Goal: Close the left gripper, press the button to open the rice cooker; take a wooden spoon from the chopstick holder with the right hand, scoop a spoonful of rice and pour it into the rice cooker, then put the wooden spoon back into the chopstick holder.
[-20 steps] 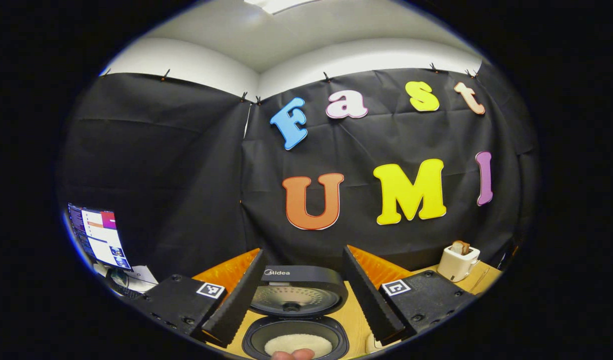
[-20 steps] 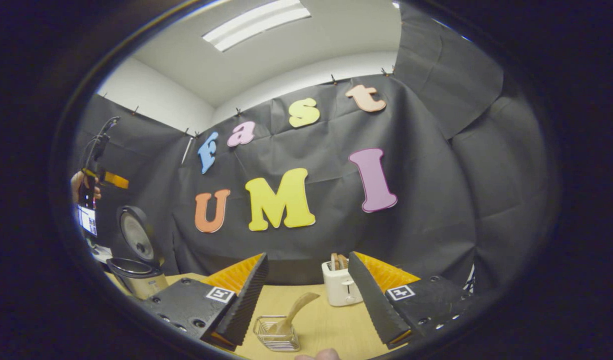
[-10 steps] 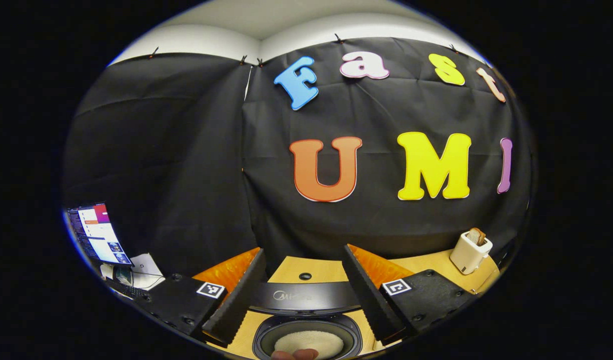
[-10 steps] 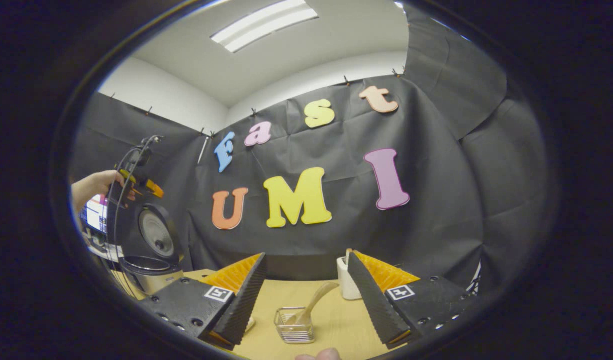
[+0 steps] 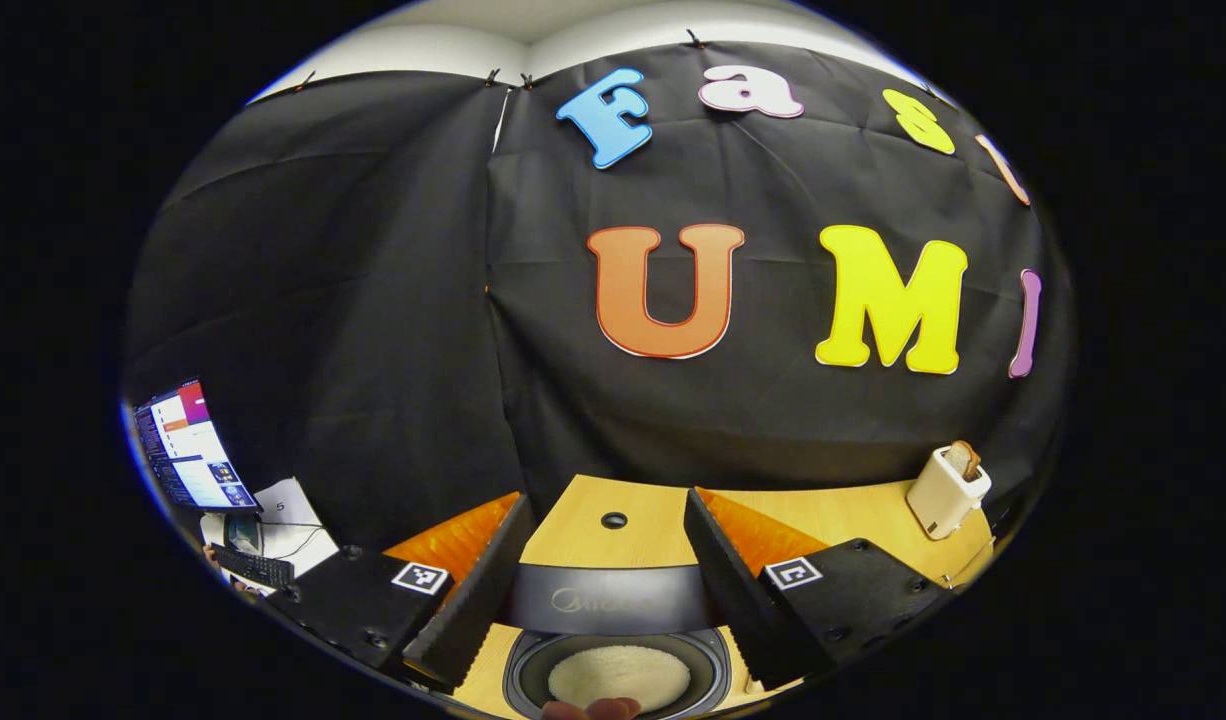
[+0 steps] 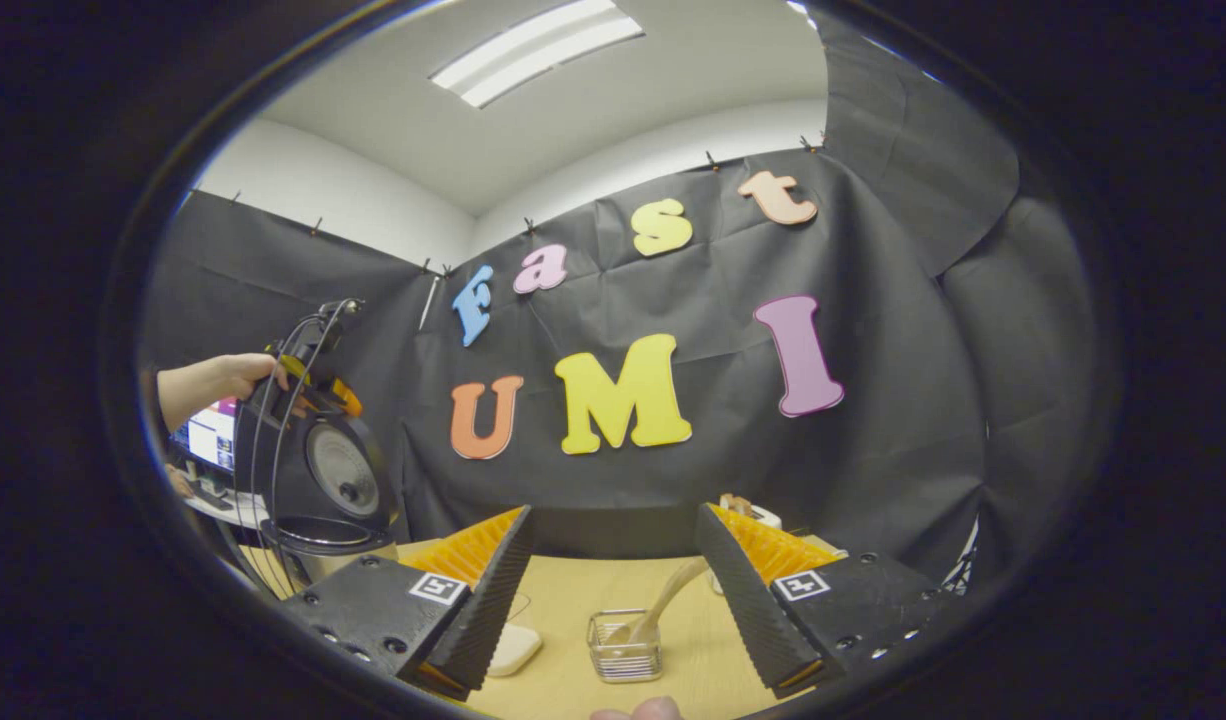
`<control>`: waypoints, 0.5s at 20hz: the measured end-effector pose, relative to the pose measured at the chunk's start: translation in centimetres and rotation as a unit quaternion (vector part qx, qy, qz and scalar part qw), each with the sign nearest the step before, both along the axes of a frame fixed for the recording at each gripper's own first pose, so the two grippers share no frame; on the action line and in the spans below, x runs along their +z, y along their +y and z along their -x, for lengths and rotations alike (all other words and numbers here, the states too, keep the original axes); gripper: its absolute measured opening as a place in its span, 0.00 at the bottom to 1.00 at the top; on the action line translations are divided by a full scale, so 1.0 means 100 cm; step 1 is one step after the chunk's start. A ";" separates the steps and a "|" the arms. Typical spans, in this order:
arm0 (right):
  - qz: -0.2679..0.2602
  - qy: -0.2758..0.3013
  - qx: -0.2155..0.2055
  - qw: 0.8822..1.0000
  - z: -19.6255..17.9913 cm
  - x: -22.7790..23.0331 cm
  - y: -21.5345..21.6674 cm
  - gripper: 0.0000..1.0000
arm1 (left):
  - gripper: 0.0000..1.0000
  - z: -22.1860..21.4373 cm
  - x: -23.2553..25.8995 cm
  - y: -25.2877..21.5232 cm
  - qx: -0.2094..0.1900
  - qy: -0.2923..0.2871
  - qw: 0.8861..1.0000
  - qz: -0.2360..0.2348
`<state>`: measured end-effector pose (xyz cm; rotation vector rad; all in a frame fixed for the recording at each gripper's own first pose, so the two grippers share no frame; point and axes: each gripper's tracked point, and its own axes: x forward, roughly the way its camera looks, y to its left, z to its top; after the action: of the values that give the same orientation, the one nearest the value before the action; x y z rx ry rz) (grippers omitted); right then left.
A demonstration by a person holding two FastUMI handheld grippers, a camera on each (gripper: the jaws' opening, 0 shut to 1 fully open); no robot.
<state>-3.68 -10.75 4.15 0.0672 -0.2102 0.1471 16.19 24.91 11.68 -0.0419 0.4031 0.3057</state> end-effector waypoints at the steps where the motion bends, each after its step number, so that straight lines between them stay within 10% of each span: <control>1: 0.000 0.000 0.001 1.000 0.000 0.001 0.002 0.95 | 0.99 0.002 0.000 -0.001 -0.002 0.004 1.000 0.000; 10: 0.001 0.007 0.024 1.000 0.009 -0.004 0.025 0.95 | 0.99 0.060 -0.026 -0.023 -0.023 0.032 0.999 0.019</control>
<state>-4.58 -8.25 3.73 0.0714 -0.1947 0.1947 10.20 22.64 9.11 -0.0600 0.4723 0.2538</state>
